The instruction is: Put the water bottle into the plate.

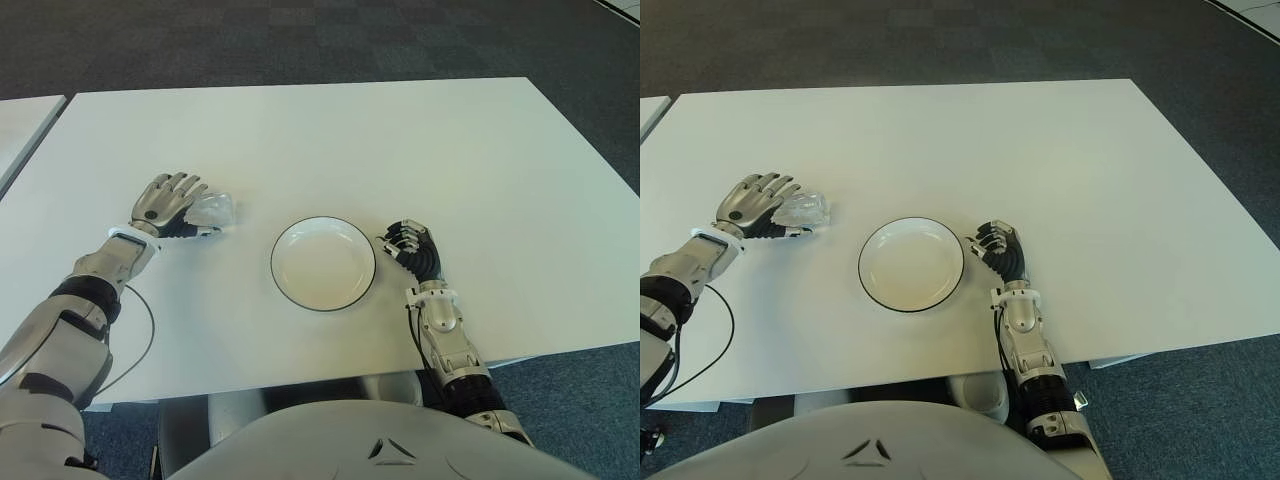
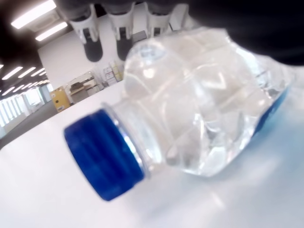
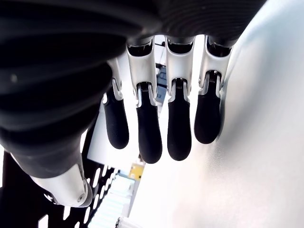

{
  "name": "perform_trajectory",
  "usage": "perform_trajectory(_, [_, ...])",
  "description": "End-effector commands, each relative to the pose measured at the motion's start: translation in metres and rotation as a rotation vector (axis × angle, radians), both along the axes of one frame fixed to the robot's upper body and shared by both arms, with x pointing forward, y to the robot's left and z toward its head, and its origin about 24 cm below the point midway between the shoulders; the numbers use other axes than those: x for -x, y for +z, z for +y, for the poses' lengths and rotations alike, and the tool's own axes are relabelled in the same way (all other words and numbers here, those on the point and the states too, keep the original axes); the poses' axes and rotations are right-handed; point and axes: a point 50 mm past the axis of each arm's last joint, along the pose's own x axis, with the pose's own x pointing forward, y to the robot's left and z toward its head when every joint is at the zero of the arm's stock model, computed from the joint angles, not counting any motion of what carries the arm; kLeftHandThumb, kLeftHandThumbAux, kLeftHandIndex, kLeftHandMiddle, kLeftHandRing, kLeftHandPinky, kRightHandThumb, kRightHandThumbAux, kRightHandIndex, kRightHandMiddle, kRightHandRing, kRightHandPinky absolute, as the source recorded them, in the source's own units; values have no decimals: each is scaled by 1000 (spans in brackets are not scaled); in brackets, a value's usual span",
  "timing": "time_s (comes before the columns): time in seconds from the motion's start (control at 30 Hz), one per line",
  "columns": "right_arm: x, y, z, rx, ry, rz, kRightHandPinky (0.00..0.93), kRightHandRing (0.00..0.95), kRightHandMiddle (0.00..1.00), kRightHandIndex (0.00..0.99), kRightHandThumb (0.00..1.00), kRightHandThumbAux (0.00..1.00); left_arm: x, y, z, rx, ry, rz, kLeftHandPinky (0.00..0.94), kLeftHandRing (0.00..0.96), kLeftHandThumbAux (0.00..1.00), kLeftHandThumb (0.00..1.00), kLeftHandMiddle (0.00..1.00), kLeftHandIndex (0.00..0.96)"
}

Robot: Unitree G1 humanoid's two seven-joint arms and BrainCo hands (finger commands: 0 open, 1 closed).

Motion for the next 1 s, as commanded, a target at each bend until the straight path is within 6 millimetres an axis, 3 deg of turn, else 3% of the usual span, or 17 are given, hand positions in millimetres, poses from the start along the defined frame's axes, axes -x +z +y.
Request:
perform_trajectory(0.03, [4,-4,-3,5,-16,34,519,510,513,428,705,732,7,-8,-3,-28,-77,71,0,0,132,570,0,0])
perform_trajectory(0.67, [6,-4,-3,-6,-22,48,524,511,507,427,705,732,16,-14,-9,-40,-253,89,0,0,179,571,0,0])
perform_trajectory(1.0, [7,-4,-4,17,-25,37,507,506,513,428,705,734,16,-26,-12,-108,-260,123,0,0,197,562,0,0])
